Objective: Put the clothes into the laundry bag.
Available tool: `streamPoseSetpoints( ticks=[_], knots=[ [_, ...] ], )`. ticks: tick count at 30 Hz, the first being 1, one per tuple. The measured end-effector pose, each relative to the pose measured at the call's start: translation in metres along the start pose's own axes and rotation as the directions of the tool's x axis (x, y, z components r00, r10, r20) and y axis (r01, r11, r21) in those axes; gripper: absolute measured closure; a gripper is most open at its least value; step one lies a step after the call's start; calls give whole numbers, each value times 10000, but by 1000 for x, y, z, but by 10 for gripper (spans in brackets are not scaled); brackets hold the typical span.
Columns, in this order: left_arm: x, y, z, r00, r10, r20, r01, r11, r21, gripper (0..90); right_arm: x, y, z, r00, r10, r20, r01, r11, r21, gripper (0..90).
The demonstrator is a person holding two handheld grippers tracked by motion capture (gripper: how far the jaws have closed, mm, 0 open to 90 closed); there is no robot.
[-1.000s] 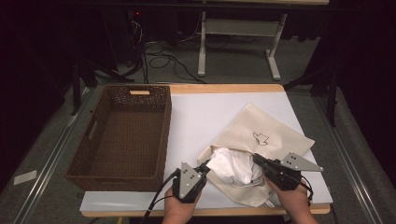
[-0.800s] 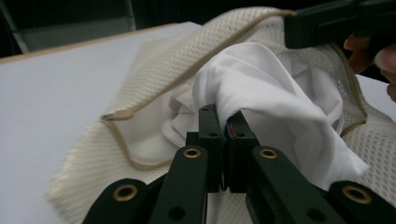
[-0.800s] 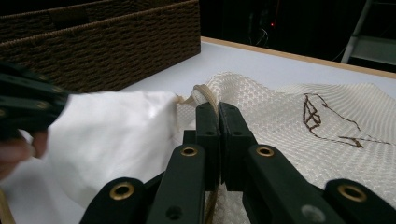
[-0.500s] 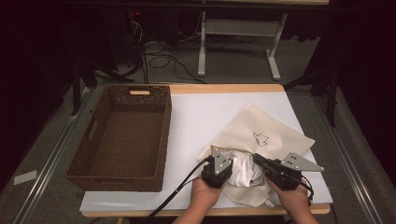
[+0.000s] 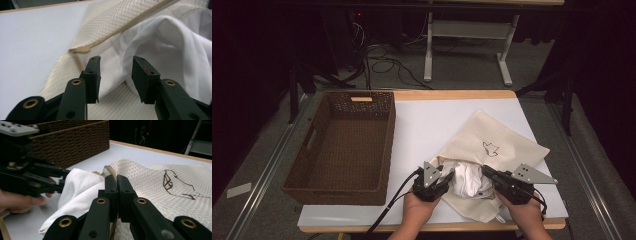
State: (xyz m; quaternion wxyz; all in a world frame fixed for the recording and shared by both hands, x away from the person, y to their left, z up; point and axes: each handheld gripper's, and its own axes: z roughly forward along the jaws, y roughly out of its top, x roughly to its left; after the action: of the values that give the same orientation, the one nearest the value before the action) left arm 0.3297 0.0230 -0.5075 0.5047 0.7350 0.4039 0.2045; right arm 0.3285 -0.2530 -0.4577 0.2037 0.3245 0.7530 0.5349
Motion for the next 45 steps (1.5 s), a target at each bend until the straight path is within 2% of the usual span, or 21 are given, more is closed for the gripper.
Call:
streamPoseSetpoints(
  ticks=[3, 6, 8, 10, 13, 15, 19, 20, 22, 24, 26, 29, 31, 33, 37, 42, 45],
  knots=[
    [4, -6, -15, 10000, 6, -81, -6, 10000, 8, 562, 0, 0, 0, 10000, -6, 30, 6, 10000, 15, 891],
    [4, -9, -27, 9999, -116, 92, 118, 9996, -243, 500, 0, 0, 1, 10000, 14, 51, -14, 10000, 40, 890],
    [2, -8, -30, 9999, -75, 124, 79, 9995, -314, 415, 0, 0, 1, 10000, 9, 51, -9, 10000, 32, 890],
    [-6, -7, -34, 9993, 166, 330, -150, 9987, -497, 295, 0, -1, 1, 10000, 1, 37, -1, 10000, 22, 890],
    [-12, -7, -32, 9951, 257, 958, -221, 9990, -386, 201, -1, -1, 0, 10000, -33, 22, 33, 10000, 27, 891],
    [-14, -6, -29, 9927, 329, 1160, -282, 9987, -425, 161, -1, -1, 0, 10000, 18, -14, -18, 10000, 27, 890],
    [-19, 2, -15, 9871, 326, 1568, -296, 9993, -211, 138, -1, -1, 1, 10000, 26, 0, -26, 10000, 47, 890],
    [-20, 5, -7, 9861, 253, 1645, -267, 9996, 65, 143, -1, -1, 1, 10000, 16, -2, -16, 10000, 49, 890],
    [-20, 10, 10, 9824, -147, 1864, 28, 9980, 637, 161, 0, -1, 1, 10000, 50, 16, -50, 10000, 57, 890],
    [-18, 12, 24, 9771, -314, 2103, 72, 9933, 1149, 311, 0, -1, 1, 10000, 47, 13, -47, 10000, 61, 890],
    [-20, 12, 35, 9724, -224, 2321, -94, 9908, 1347, 467, 0, -1, 1, 10000, 49, 21, -49, 10000, 56, 890],
    [-25, 12, 45, 9785, 17, 2063, -328, 9885, 1475, 650, 0, -1, 1, 10000, 94, -23, -94, 10000, 33, 890],
    [-26, 12, 46, 9785, 34, 2061, -333, 9893, 1417, 735, 0, 0, 2, 9999, 98, -69, -98, 10000, -2, 891],
    [-29, 12, 43, 9817, 264, 1885, -512, 9905, 1276, 807, 1, 0, 3, 9998, 162, -91, -162, 9999, 8, 890],
    [-29, 11, 33, 9851, 510, 1644, -695, 9917, 1086, 828, 4, 2, 3, 9998, 39, -211, -40, 10000, -63, 891],
    [-13, 15, 7, 9902, 699, 1206, -803, 9933, 834, 834, 9, 4, 7, 9990, 43, -437, -47, 10000, -72, 891],
    [-10, 16, -6, 9920, 832, 950, -902, 9934, 712, 835, 15, 5, 10, 9983, -3, -589, -1, 10000, -68, 891]
  ],
)
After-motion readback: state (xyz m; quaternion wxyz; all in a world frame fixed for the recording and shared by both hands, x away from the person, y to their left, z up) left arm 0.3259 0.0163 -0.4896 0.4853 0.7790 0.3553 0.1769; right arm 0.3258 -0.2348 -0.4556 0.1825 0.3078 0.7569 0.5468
